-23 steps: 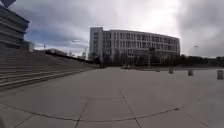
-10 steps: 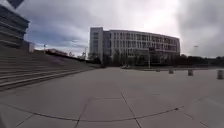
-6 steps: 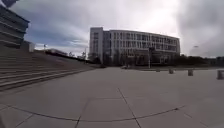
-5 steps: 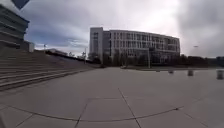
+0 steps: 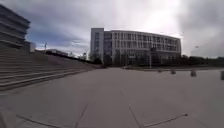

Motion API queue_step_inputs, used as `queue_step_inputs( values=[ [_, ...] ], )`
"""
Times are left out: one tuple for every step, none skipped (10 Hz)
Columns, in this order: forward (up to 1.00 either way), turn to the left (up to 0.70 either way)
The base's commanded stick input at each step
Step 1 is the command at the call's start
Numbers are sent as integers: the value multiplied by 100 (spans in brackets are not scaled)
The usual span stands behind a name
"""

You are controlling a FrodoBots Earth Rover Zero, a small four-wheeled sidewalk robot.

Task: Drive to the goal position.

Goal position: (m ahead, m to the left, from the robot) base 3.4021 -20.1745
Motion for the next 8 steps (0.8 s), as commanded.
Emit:
queue_step_inputs(
  values=[
    [70,0],
    [70,0],
    [70,0],
    [70,-12],
    [70,-29],
    [70,-30],
    [70,-30],
    [70,-30]
  ],
)
